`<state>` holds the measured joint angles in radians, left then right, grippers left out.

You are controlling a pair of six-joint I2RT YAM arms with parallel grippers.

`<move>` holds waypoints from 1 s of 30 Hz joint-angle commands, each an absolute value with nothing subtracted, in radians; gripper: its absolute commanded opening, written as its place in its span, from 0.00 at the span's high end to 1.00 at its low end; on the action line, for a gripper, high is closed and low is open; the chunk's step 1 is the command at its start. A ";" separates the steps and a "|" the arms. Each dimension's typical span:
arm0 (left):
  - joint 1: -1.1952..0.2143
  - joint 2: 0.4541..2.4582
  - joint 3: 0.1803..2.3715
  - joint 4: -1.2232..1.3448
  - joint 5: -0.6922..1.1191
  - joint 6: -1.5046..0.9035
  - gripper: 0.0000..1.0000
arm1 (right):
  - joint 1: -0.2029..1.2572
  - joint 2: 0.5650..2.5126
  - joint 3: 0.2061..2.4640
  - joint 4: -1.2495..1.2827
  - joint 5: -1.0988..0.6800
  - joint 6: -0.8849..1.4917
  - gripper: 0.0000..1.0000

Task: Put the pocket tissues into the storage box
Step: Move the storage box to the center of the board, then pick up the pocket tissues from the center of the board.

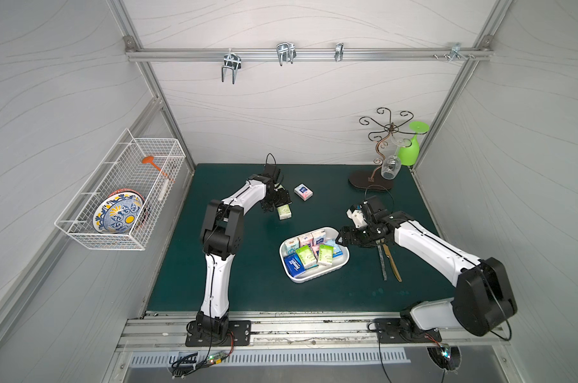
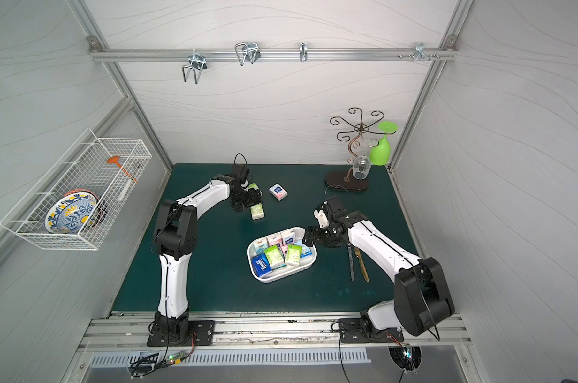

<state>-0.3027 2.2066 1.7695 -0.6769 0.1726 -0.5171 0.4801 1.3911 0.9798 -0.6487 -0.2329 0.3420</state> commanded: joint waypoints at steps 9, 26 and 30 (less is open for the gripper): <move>-0.344 2.326 1.929 -0.783 0.115 -0.507 0.17 | 0.423 1.317 1.000 -0.719 -0.192 0.303 0.13; -0.348 2.192 1.885 -0.776 0.119 -0.522 0.57 | 0.405 1.319 1.007 -0.700 -0.197 0.309 0.13; -0.352 2.072 1.787 -0.722 0.149 -0.552 0.57 | 0.406 1.318 1.009 -0.696 -0.200 0.317 0.13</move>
